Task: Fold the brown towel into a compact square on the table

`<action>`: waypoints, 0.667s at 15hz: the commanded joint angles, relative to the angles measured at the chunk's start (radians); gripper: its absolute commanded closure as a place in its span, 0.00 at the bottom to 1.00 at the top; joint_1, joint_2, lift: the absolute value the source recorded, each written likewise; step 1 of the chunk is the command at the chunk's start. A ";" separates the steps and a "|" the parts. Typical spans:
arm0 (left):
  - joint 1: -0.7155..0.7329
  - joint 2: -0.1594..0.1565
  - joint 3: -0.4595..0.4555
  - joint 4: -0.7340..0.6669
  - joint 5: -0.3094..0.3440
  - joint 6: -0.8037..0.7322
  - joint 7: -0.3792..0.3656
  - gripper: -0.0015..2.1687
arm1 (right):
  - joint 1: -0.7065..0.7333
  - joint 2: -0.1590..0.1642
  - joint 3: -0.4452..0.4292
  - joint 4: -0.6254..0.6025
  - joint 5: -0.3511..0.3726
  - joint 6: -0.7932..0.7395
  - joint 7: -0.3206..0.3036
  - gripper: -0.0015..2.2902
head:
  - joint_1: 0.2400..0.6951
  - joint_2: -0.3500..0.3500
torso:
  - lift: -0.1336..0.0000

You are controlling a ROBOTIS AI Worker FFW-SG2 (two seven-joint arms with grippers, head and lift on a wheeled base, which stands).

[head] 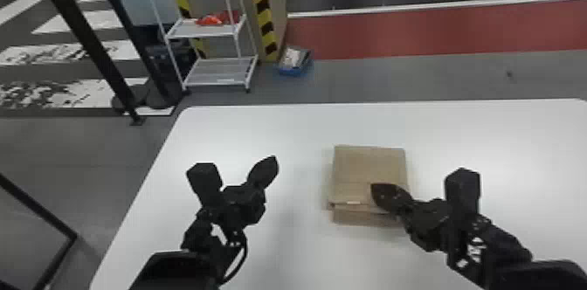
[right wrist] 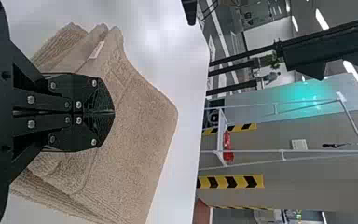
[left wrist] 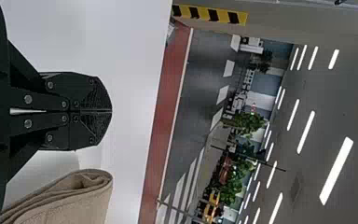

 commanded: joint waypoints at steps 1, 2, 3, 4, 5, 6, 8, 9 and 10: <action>-0.003 0.000 -0.012 0.001 0.000 0.003 0.001 0.91 | 0.055 0.001 -0.014 -0.057 0.003 -0.012 0.000 0.93 | 1.00 0.79 | 0.58; -0.003 0.000 -0.013 0.001 -0.002 0.006 0.002 0.91 | 0.064 0.001 -0.027 -0.059 0.003 -0.015 0.000 0.93 | 1.00 0.79 | 0.58; -0.003 0.000 -0.019 0.002 -0.002 0.009 0.005 0.91 | 0.071 0.001 -0.040 -0.057 0.006 -0.018 0.000 0.93 | 1.00 0.78 | 0.58; -0.003 0.000 -0.029 0.001 0.000 0.009 0.007 0.91 | 0.075 0.001 -0.053 -0.046 0.017 -0.024 0.000 0.93 | 1.00 0.77 | 0.58; -0.001 0.000 -0.038 0.001 -0.002 0.009 0.008 0.91 | 0.076 0.001 -0.063 -0.039 0.021 -0.030 0.000 0.93 | 1.00 0.77 | 0.58; -0.001 0.000 -0.039 -0.002 -0.002 0.012 0.008 0.91 | 0.078 0.001 -0.075 -0.033 0.026 -0.045 -0.002 0.93 | 1.00 0.74 | 0.58; 0.004 0.000 -0.042 -0.010 -0.003 0.015 0.010 0.91 | 0.081 0.001 -0.092 -0.028 0.032 -0.048 -0.002 0.93 | 1.00 0.72 | 0.58; 0.007 0.000 -0.044 -0.016 -0.010 0.015 0.013 0.91 | 0.087 0.001 -0.098 -0.030 0.027 -0.064 -0.002 0.93 | 1.00 0.71 | 0.58; 0.008 0.000 -0.047 -0.016 -0.010 0.015 0.013 0.91 | 0.096 0.001 -0.106 -0.043 0.021 -0.085 0.000 0.93 | 1.00 0.70 | 0.58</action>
